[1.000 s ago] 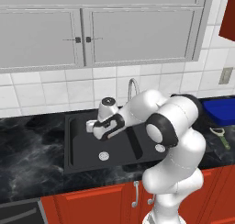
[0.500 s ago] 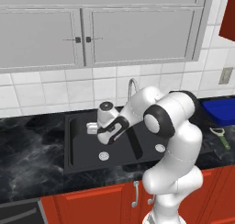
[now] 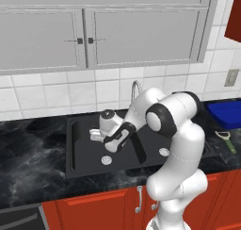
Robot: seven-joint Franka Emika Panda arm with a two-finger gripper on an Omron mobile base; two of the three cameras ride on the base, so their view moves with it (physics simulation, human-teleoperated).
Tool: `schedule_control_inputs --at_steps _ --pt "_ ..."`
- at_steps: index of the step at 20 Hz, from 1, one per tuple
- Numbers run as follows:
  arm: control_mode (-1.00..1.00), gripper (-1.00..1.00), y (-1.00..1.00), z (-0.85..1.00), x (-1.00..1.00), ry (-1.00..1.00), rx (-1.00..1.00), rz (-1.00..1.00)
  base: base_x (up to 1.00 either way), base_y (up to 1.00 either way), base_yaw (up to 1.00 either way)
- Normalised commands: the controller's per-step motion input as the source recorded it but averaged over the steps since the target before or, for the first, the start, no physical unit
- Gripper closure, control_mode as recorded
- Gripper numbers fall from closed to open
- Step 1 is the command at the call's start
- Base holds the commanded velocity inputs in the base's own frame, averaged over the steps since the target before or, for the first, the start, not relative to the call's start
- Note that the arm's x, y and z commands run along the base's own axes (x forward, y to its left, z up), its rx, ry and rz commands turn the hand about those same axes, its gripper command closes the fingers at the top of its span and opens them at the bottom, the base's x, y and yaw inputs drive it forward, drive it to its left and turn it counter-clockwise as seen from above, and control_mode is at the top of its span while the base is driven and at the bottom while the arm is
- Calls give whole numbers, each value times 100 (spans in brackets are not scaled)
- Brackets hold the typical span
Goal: Pick up all produce items and place them in the sink. Turn on the sink faucet to wash them. Then turn the sink off and put them in the tray.
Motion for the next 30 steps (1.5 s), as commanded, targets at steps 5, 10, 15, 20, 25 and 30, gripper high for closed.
schedule_control_inputs --at_steps 5,10,15,20,25,30 --pt "-100 100 -8 -8 0 0 -1 -2 0 0 0" --pt "-100 100 -11 -7 0 0 0 0 0 0 0" --pt "-100 100 -3 -3 0 0 0 0 0 0 0" --pt "-100 100 0 0 0 0 0 0 0 0 0" --pt "-100 100 0 -3 0 0 0 0 0 0 0" --pt "-100 100 1 -7 0 0 0 0 0 0 0"
